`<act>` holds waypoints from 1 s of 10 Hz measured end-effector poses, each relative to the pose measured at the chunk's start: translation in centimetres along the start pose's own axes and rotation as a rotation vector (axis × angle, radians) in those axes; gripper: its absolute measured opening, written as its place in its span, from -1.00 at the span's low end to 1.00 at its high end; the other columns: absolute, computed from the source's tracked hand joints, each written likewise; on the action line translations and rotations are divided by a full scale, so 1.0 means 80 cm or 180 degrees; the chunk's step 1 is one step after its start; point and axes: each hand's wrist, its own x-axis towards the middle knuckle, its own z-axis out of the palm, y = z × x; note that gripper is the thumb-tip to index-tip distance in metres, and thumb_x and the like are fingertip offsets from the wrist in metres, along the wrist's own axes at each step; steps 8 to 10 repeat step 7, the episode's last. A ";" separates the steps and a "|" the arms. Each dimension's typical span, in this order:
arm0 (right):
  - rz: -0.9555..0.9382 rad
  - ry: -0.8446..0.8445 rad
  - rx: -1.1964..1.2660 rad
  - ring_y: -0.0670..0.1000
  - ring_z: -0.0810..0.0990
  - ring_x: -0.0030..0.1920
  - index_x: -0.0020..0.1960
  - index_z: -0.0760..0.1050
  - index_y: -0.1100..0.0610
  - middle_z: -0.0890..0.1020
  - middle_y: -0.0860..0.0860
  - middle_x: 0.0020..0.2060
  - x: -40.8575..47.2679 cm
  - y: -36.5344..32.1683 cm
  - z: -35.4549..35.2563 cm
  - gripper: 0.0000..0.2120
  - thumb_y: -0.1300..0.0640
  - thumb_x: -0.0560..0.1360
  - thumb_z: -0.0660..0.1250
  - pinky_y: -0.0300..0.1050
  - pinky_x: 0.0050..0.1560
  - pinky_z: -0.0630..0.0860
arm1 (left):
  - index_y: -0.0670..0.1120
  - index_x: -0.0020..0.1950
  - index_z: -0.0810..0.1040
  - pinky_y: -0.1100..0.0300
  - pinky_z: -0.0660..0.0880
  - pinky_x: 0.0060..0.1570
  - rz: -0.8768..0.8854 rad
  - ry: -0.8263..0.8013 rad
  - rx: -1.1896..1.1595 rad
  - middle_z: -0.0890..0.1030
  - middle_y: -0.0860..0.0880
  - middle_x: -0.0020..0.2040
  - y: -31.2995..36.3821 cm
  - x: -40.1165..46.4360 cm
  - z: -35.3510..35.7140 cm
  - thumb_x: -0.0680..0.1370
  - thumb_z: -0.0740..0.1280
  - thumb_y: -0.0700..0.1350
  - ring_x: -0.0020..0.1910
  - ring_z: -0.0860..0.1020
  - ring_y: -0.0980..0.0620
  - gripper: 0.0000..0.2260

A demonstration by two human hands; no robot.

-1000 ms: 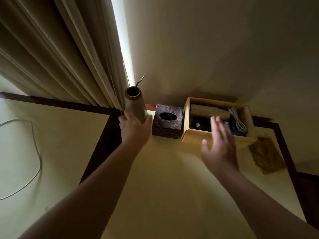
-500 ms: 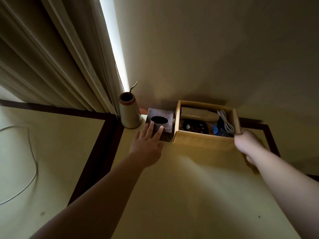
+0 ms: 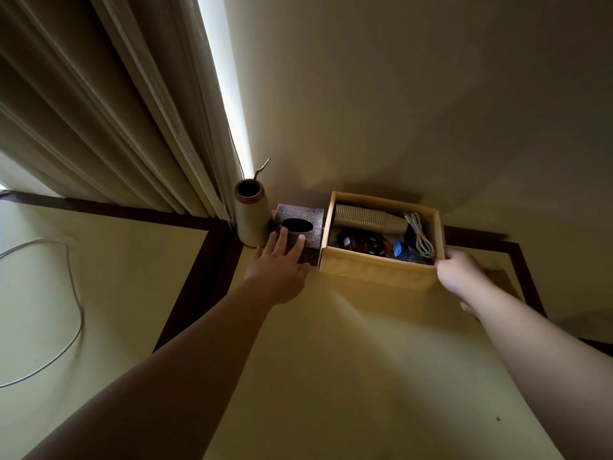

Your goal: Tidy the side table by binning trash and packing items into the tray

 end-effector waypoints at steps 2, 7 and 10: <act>-0.0010 -0.0027 -0.0206 0.27 0.49 0.33 0.52 0.41 0.07 0.54 0.16 0.37 0.003 -0.006 -0.006 -0.61 0.19 0.72 0.08 0.08 0.27 0.44 | 0.12 0.68 -0.21 -0.20 -0.10 0.61 0.0014 0.0003 0.0050 -0.27 -0.11 0.68 0.000 0.005 0.004 0.70 -0.02 0.21 0.65 -0.25 -0.13 -0.38; 0.0151 0.0062 0.0346 0.23 0.27 0.58 0.68 0.01 0.05 0.24 0.13 0.62 -0.055 0.045 0.024 -0.34 -0.17 0.70 0.12 0.20 0.49 0.28 | 0.16 0.67 -0.24 -0.12 -0.17 0.56 0.0164 0.0303 -0.0281 -0.32 -0.05 0.66 -0.008 -0.007 0.003 0.69 0.12 0.21 0.62 -0.33 -0.07 -0.31; 0.0151 0.0062 0.0346 0.23 0.27 0.58 0.68 0.01 0.05 0.24 0.13 0.62 -0.055 0.045 0.024 -0.34 -0.17 0.70 0.12 0.20 0.49 0.28 | 0.16 0.67 -0.24 -0.12 -0.17 0.56 0.0164 0.0303 -0.0281 -0.32 -0.05 0.66 -0.008 -0.007 0.003 0.69 0.12 0.21 0.62 -0.33 -0.07 -0.31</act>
